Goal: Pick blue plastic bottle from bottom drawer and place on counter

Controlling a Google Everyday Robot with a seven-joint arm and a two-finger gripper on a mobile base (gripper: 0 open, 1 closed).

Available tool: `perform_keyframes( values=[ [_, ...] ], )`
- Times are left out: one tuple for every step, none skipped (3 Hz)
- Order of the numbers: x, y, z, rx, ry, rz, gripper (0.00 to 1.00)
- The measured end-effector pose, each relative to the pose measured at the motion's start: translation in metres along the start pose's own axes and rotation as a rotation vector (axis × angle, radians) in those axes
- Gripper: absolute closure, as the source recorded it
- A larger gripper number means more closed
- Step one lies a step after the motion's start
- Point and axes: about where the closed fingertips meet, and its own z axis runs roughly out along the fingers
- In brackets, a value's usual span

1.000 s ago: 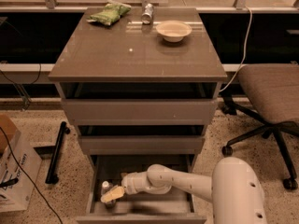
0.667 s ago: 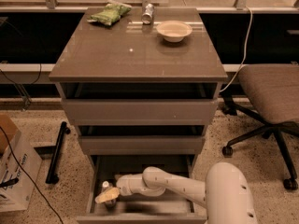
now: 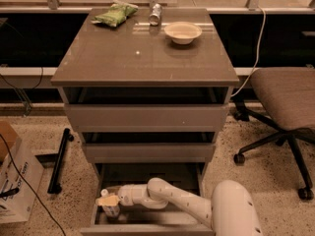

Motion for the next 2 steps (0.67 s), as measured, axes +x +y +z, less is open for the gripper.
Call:
perform_keyframes(
  values=[
    [-0.010,0.006,-0.009,0.011,-0.045,-0.011,0.63],
    [-0.024,0.018,-0.030,0.040,-0.098,-0.036,0.87]
  ],
)
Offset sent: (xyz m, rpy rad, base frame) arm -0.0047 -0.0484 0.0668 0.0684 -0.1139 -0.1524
